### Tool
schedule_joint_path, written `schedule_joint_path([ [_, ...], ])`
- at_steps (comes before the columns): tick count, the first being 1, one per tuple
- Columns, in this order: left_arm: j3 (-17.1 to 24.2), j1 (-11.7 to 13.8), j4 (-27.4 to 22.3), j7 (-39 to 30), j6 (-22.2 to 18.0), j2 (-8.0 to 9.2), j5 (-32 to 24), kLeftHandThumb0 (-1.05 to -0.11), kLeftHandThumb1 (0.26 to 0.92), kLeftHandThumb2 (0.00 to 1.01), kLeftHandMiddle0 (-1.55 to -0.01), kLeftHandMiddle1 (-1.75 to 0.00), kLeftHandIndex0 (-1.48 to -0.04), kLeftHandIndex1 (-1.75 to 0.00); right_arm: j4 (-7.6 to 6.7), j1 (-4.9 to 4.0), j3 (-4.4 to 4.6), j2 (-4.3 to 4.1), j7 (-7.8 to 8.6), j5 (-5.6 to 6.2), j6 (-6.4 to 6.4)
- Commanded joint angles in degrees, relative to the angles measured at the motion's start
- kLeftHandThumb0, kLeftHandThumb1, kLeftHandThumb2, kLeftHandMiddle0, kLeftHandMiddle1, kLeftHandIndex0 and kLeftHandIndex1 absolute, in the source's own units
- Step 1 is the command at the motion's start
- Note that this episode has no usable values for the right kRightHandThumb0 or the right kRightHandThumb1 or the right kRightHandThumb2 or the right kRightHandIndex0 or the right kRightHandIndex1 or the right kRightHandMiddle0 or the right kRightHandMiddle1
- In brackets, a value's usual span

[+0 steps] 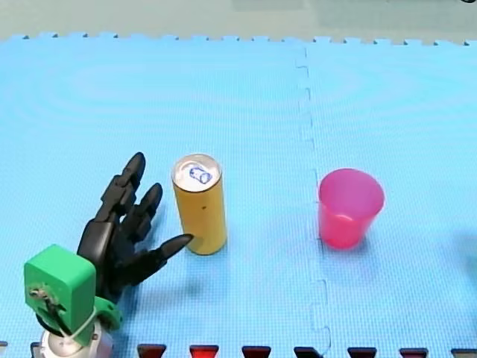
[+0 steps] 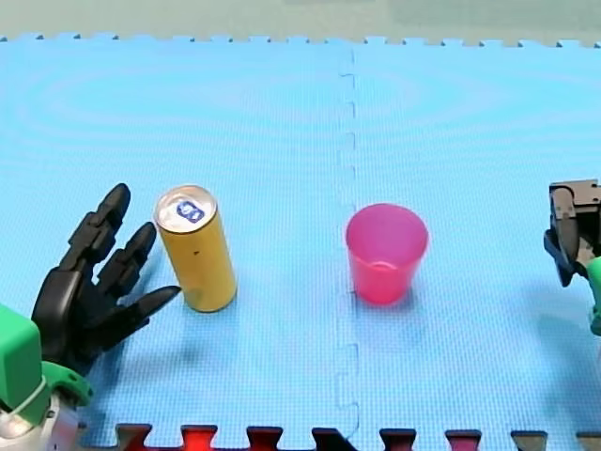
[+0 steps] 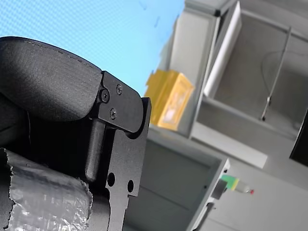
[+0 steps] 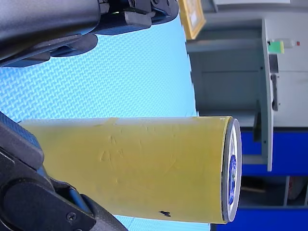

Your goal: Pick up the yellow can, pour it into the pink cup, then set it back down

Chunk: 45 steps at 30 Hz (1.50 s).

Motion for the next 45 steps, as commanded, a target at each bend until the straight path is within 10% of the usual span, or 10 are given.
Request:
schedule_joint_path([
  [1,-0.1,0.1,-0.2,0.1,0.1,0.35,0.0,-0.690,0.611,0.00,-0.23,0.00,-0.16,0.00,-0.07,0.07,-0.06,-0.25,-0.10,0.12,-0.28],
  [38,-7.2,-6.1,4.5,-6.0,-1.8,1.81,6.2,-0.773,0.632,0.00,-0.27,-0.01,-0.18,-0.01,-0.45,0.92,-0.44,-0.27,0.48,0.61,-1.68],
  [45,-5.8,-6.5,3.8,1.9,-1.1,-0.88,5.9,-0.749,0.716,0.01,-0.59,-0.04,-0.50,-0.03,-0.60,1.22,-0.64,-0.27,0.59,0.76,-2.03],
])
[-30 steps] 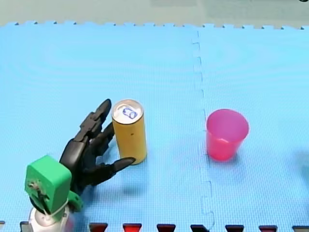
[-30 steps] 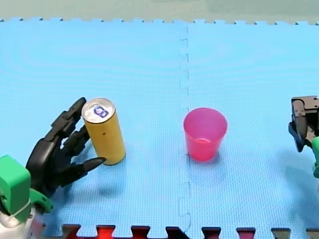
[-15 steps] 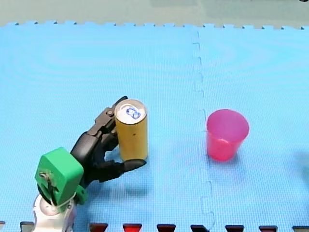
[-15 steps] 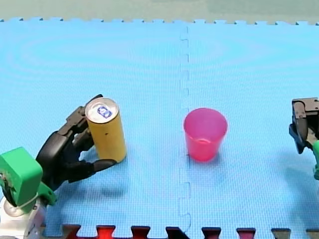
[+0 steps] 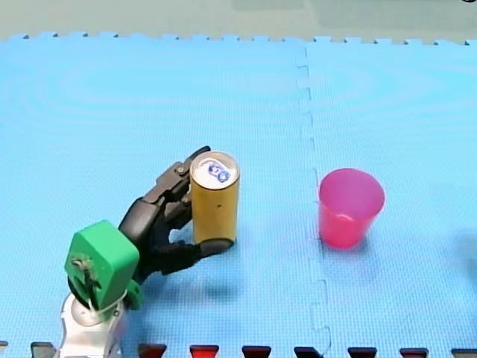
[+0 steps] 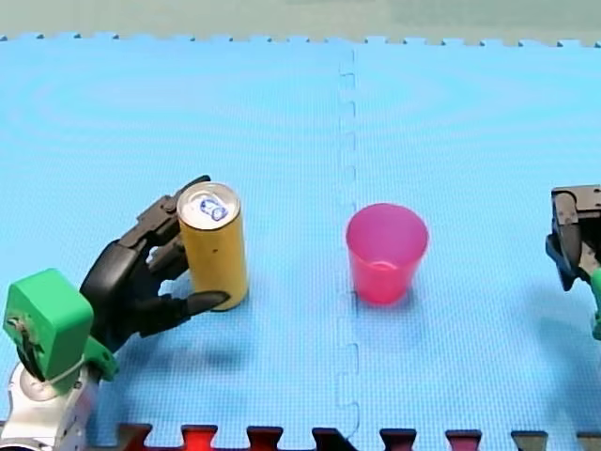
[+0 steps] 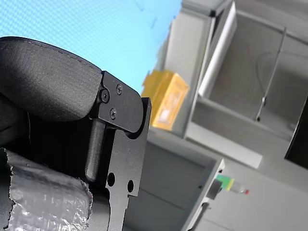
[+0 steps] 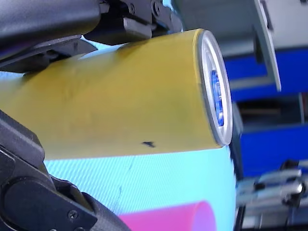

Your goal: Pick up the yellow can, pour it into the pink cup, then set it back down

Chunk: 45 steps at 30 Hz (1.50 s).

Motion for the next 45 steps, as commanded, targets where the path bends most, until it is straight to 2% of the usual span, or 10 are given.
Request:
schedule_joint_path([
  [1,0.4,-0.4,-0.6,2.0,0.5,-0.91,-0.1,-0.734,0.720,0.01,-0.61,-0.04,-0.51,-0.03,-0.11,0.15,-0.20,-0.34,-0.03,0.32,-0.30],
  [14,0.8,-1.6,-2.0,4.5,2.8,-1.69,-0.4,-0.683,0.727,0.00,-0.62,-0.01,-0.52,0.00,-0.08,-0.05,-0.34,-0.60,0.42,0.46,-0.27],
  [15,1.0,-1.6,-2.3,5.8,3.0,-2.01,-0.3,-0.677,0.731,0.00,-0.66,-0.03,-0.58,-0.03,-0.09,-0.07,-0.36,-0.59,0.42,0.47,-0.28],
  [16,1.4,-1.6,-2.4,8.0,3.1,-2.68,-0.3,-0.574,0.761,0.01,-0.81,-0.05,-0.72,-0.04,-0.11,-0.10,-0.37,-0.56,0.38,0.44,-0.28],
  [19,3.1,-1.8,-1.6,12.6,3.0,-4.72,-1.4,-0.390,0.756,0.00,-1.11,-0.07,-1.00,-0.05,-0.25,-0.13,-0.35,-0.51,0.28,0.38,-0.26],
  [21,2.7,-1.8,-0.6,15.2,1.6,-4.65,0.1,-0.350,0.757,0.00,-1.20,-0.08,-1.09,-0.06,-0.35,-0.11,-0.37,-0.50,0.34,0.44,-0.27],
  [23,1.8,-1.8,0.2,17.2,-0.2,-4.06,2.2,-0.340,0.760,0.00,-1.29,-0.08,-1.18,-0.05,-0.39,-0.13,-0.40,-0.49,0.37,0.47,-0.24],
  [26,1.4,-2.0,1.0,17.6,-1.1,-3.54,3.2,-0.343,0.762,0.00,-1.33,-0.07,-1.20,-0.04,-0.33,-0.23,-0.38,-0.46,0.22,0.37,-0.25],
  [33,2.1,-2.8,1.3,14.1,2.2,-2.16,1.4,-0.351,0.768,0.00,-1.33,-0.04,-1.20,-0.02,-0.24,-0.49,-0.11,-0.50,-0.35,-0.09,-0.05],
  [45,2.6,-3.1,-1.2,13.4,6.9,-1.63,-0.2,-0.351,0.775,0.00,-1.35,-0.02,-1.21,-0.01,-0.37,-0.41,0.42,-0.04,-1.29,-0.56,0.00],
])
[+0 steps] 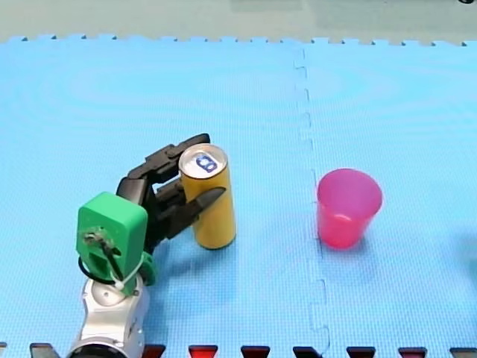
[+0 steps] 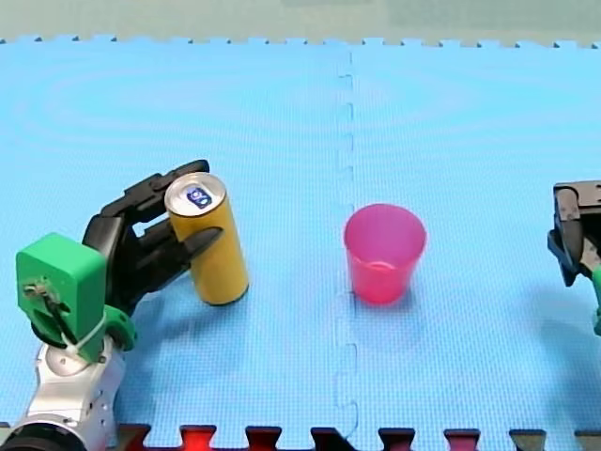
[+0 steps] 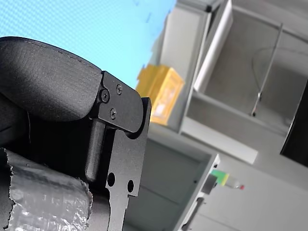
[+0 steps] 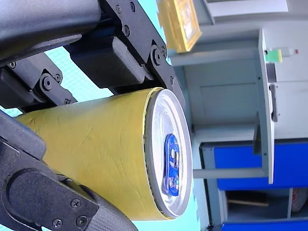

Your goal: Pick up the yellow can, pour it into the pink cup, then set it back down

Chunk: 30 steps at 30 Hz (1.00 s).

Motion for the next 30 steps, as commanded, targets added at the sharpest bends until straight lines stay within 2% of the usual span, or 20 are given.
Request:
schedule_joint_path([
  [1,0.1,0.1,-1.0,0.6,1.6,0.59,0.1,-0.349,0.774,0.00,-1.35,-0.02,-1.21,-0.01,-0.09,-0.03,0.10,0.10,-0.38,-0.06,0.08],
  [5,-0.4,-0.2,-3.9,2.0,1.8,0.40,0.9,-0.346,0.771,0.00,-1.36,-0.02,-1.22,-0.01,-0.04,-0.03,0.30,0.26,-0.57,-0.14,0.26],
  [10,-2.2,-1.0,-6.1,6.7,-2.5,-1.02,4.5,-0.347,0.767,0.00,-1.37,-0.01,-1.23,-0.01,-0.01,-0.02,0.61,0.41,-0.39,-0.20,0.89],
  [19,-5.9,-3.2,-6.4,15.7,-5.1,0.21,12.8,-0.356,0.765,0.00,-1.37,-0.01,-1.22,0.00,0.19,-0.15,1.16,0.82,-1.67,-0.99,1.28],
  [24,-7.2,-3.4,-8.6,19.4,-4.4,0.37,15.4,-0.361,0.764,0.00,-1.36,0.00,-1.22,0.00,0.19,-0.08,1.52,1.10,-2.44,-1.53,1.55],
  [30,-8.7,-3.7,-10.0,22.0,-3.9,1.02,17.9,-0.363,0.765,0.00,-1.33,0.00,-1.22,0.00,-0.30,0.04,1.78,1.70,-3.23,-1.74,2.80],
])
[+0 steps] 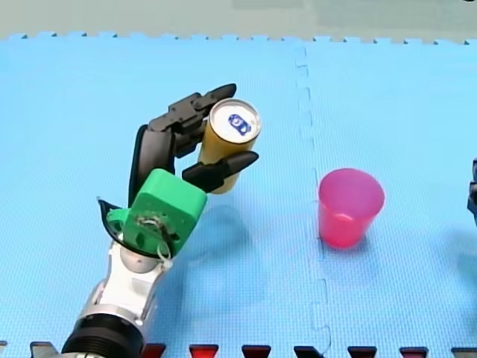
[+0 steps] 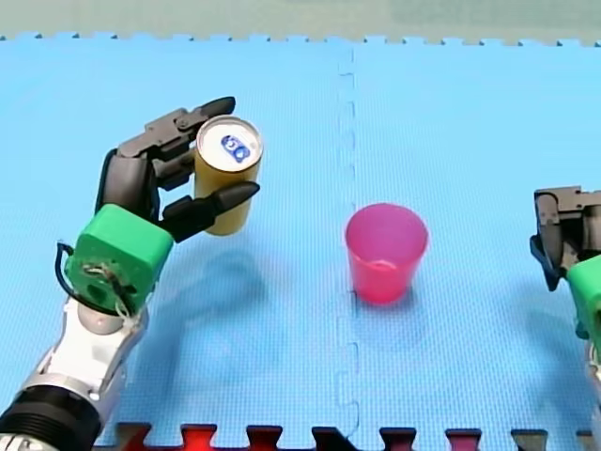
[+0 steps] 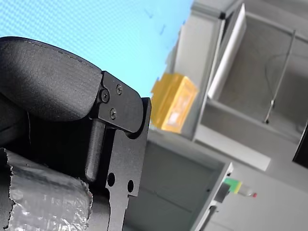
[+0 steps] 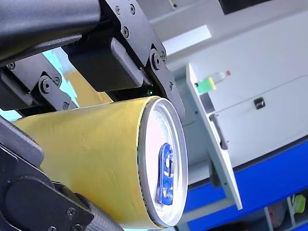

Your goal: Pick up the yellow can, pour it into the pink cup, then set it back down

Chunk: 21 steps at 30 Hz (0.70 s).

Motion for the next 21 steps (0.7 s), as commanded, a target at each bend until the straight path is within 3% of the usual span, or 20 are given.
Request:
schedule_joint_path([
  [1,-1.0,-0.8,-0.8,2.3,0.0,0.63,1.9,-0.363,0.766,0.00,-1.33,0.00,-1.22,0.00,-0.34,0.09,0.12,0.14,-0.36,0.04,0.46],
  [6,-4.2,-2.1,-2.3,10.4,3.6,0.53,9.2,-0.380,0.769,0.00,-1.31,0.00,-1.21,0.00,-0.76,0.37,0.50,0.41,-1.05,-0.37,0.78],
  [11,-7.4,-4.9,-0.6,16.3,5.6,0.96,14.6,-0.392,0.768,0.00,-1.30,0.00,-1.20,0.00,-1.03,0.52,0.83,0.78,-1.77,-0.61,1.21],
  [16,-10.3,-7.6,1.5,20.1,6.1,1.15,17.6,-0.407,0.764,0.00,-1.30,0.00,-1.22,-0.01,-1.72,0.62,0.79,1.58,-1.83,-0.05,3.62],
  [21,-14.0,-10.1,4.2,25.6,6.3,1.36,21.8,-0.435,0.762,0.00,-1.29,0.00,-1.23,-0.01,-2.46,0.80,0.81,2.15,-1.67,0.35,5.08],
])
